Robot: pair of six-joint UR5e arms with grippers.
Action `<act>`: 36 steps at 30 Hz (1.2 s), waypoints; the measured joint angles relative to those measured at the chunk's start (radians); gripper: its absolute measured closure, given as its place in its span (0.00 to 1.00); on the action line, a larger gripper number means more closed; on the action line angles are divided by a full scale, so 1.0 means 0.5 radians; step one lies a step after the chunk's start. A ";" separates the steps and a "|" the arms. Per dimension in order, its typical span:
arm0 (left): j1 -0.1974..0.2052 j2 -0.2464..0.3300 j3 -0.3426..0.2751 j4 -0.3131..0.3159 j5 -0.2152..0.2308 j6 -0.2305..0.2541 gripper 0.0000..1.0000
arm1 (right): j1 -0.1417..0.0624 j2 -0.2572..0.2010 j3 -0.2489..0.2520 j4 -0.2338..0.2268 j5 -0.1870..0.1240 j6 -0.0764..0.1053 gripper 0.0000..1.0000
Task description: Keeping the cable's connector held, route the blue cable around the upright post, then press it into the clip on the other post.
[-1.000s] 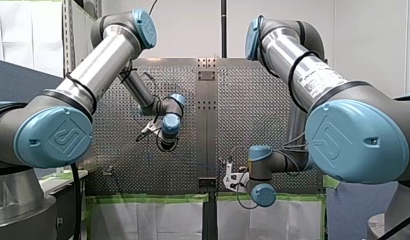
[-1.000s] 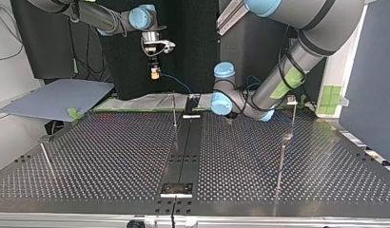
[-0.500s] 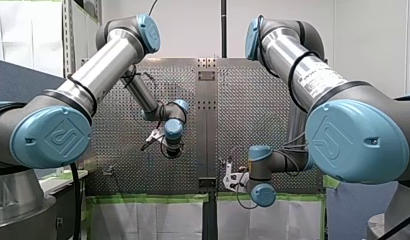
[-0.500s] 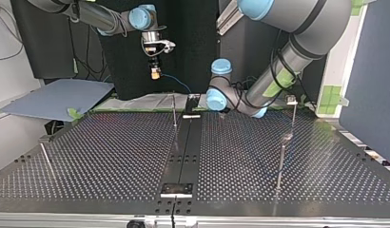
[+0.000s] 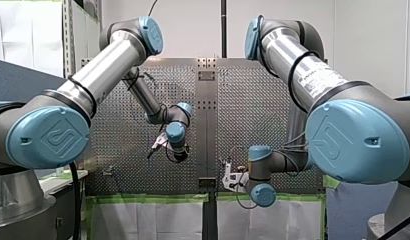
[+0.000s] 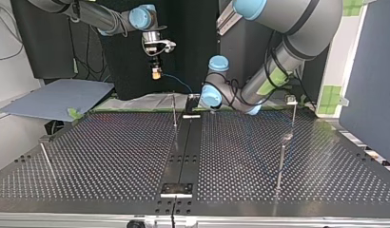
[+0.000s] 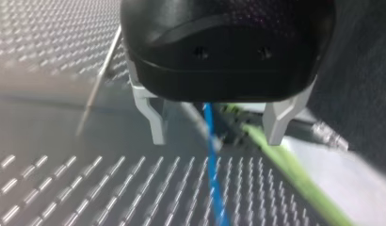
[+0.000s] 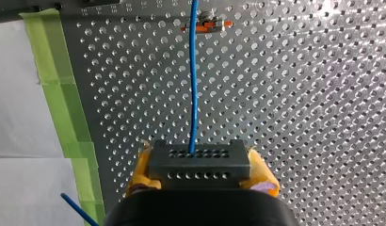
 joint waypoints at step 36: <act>-0.246 -0.067 0.000 0.011 0.576 -0.517 0.01 | -0.019 0.000 -0.052 0.171 -0.164 -0.029 1.00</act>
